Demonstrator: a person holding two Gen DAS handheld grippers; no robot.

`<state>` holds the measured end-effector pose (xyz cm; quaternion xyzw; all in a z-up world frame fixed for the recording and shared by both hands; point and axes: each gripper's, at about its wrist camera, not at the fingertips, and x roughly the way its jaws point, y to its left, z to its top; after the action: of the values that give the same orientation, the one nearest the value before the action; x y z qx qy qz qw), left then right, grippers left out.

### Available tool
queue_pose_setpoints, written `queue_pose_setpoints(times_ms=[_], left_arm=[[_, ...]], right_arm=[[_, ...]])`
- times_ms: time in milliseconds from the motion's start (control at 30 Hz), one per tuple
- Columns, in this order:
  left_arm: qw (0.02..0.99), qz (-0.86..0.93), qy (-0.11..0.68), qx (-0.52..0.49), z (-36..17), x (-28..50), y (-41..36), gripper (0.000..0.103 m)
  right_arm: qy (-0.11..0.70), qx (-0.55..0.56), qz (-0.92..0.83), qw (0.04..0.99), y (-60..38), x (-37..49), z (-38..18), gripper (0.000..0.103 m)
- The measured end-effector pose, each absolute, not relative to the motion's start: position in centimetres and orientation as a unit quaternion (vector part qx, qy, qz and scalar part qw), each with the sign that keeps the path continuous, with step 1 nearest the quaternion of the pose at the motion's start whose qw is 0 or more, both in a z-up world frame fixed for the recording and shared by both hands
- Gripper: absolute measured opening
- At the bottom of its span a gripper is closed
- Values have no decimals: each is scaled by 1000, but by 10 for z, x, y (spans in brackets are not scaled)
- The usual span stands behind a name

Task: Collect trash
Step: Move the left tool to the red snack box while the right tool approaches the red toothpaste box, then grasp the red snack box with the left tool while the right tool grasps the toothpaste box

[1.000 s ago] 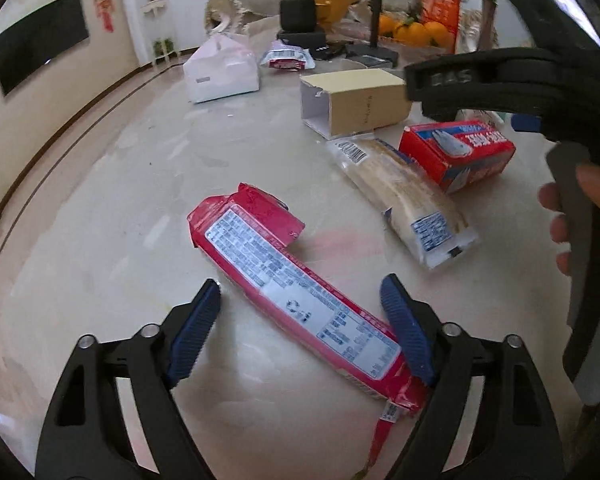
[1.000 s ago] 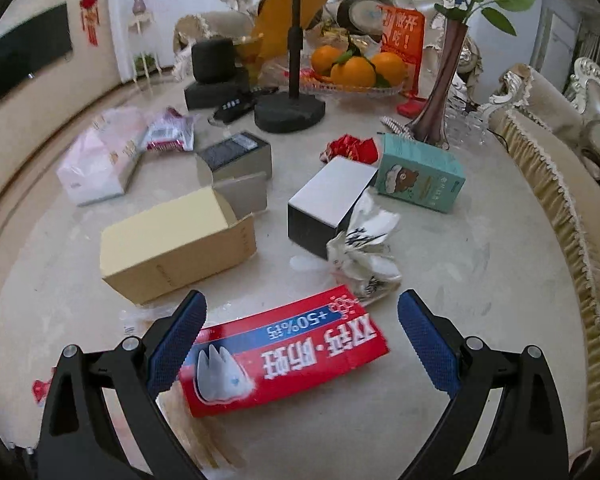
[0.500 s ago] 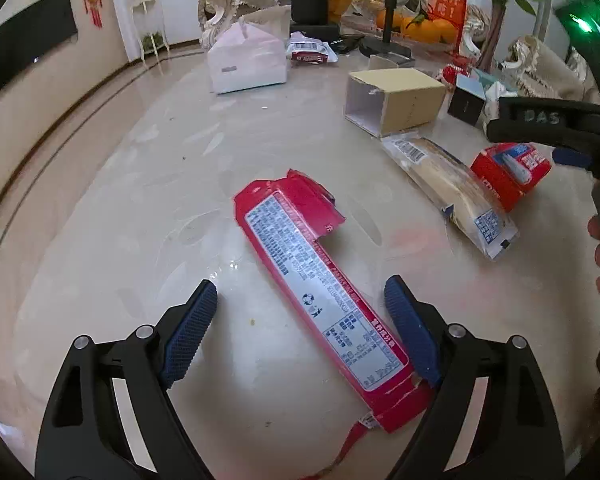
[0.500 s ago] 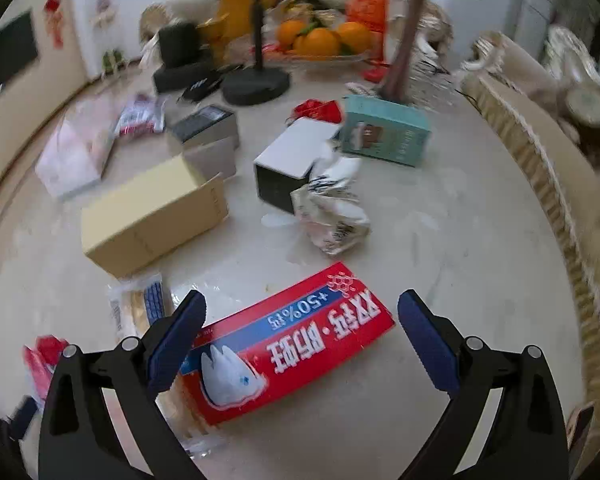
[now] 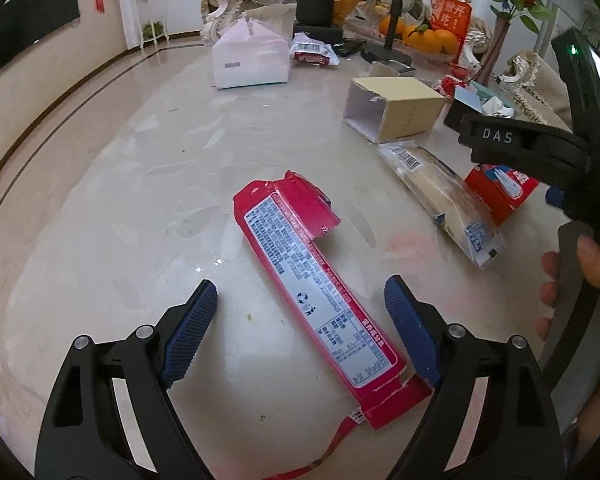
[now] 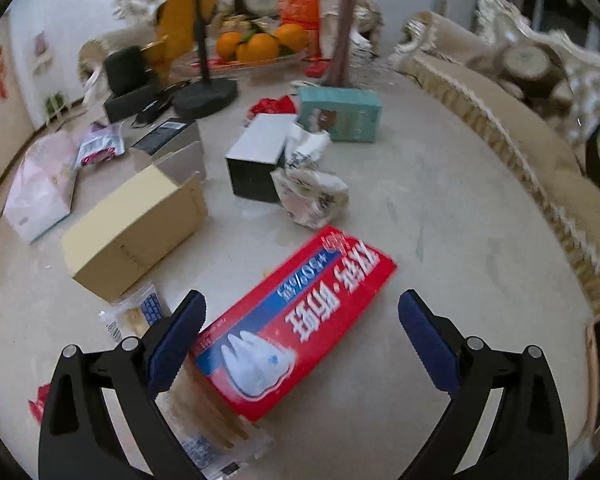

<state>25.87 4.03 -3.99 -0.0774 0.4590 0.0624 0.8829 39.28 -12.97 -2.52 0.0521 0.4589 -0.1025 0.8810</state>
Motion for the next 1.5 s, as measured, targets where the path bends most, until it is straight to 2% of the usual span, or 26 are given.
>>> queue_pose_setpoints(times_ms=[333, 633, 1000, 1233, 1300, 1333, 1367, 1400, 1467, 1500], left_arm=[[883, 15, 462, -84, -39, 264, 48, 84], [881, 21, 463, -91, -39, 262, 52, 84], [856, 149, 489, -75, -43, 266, 23, 84], [861, 184, 467, -84, -44, 265, 15, 84], [864, 178, 464, -79, -43, 265, 15, 80], [868, 176, 458, -76, -42, 264, 15, 70], [870, 176, 454, -74, -41, 263, 15, 50], [873, 179, 449, -71, -40, 262, 15, 38], [877, 168, 446, -62, -39, 262, 15, 33], [879, 161, 446, -59, -39, 263, 16, 32]], right_arm=[[490, 17, -59, 870, -122, 399, -48, 93], [488, -109, -4, 866, -152, 387, -41, 93], [489, -80, 66, 866, -191, 377, -43, 92], [491, -58, 80, 866, -197, 378, -45, 91], [491, -51, 74, 867, -197, 377, -45, 91], [490, -41, 76, 867, -198, 375, -45, 86], [487, -37, 75, 869, -198, 374, -44, 83], [483, -36, 75, 871, -197, 372, -43, 74], [480, -38, 77, 873, -195, 370, -40, 54], [481, -36, 75, 873, -195, 370, -40, 54]])
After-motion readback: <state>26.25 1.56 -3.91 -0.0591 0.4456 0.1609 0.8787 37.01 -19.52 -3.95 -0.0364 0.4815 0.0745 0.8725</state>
